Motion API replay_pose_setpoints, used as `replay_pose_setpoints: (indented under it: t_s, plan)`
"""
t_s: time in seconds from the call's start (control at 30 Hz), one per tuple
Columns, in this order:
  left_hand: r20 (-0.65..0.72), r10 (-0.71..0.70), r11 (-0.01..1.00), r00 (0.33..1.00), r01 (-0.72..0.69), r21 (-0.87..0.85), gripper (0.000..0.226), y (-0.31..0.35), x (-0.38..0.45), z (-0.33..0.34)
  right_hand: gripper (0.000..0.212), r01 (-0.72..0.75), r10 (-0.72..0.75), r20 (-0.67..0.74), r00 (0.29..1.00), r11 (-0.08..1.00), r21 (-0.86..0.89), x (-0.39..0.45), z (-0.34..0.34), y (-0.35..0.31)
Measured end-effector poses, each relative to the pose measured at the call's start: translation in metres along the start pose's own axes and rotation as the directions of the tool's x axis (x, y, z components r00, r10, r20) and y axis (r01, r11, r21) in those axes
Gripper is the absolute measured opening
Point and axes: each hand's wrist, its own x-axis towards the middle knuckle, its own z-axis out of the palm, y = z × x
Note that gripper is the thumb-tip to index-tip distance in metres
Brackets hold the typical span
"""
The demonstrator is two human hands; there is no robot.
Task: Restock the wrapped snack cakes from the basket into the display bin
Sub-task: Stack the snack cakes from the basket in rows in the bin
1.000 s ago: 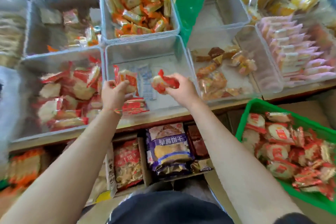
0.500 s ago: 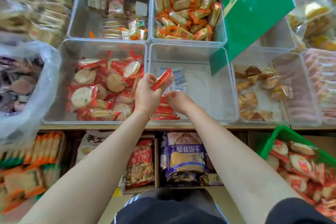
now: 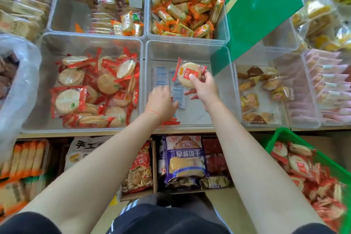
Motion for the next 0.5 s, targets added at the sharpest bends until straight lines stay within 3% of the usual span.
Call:
replay_pose_setpoints:
  t_s: [0.07,0.13,0.2,0.4,0.5]
  plan:
    - [0.096,0.043,0.963,0.994,-0.067,0.262,0.048,0.001,-0.007,0.011,0.020,0.130,-0.138,-0.019,0.990,0.966,-0.224,0.007,0.004,0.005]
    - [0.092,0.067,0.948,0.994,-0.092,0.304,0.046,0.002,-0.013,0.016,0.023,0.233,-0.212,0.098,0.972,0.848,-0.476,0.011,0.014,0.012]
    - [-0.001,0.119,0.948,0.993,-0.113,0.298,0.039,0.000,-0.017,0.015,0.028,0.294,-0.192,0.228,0.955,0.729,-0.618,0.010,0.027,0.020]
    - [-0.285,0.235,0.959,0.929,-0.175,0.222,0.032,-0.004,-0.026,0.010,0.024,0.359,-0.090,0.399,0.912,0.646,-0.673,0.002,0.039,0.032]
    - [-0.187,0.216,0.953,0.958,-0.166,0.254,0.052,-0.004,-0.023,0.010,0.027,0.362,-0.042,0.443,0.895,0.649,-0.669,0.001,0.039,0.031]
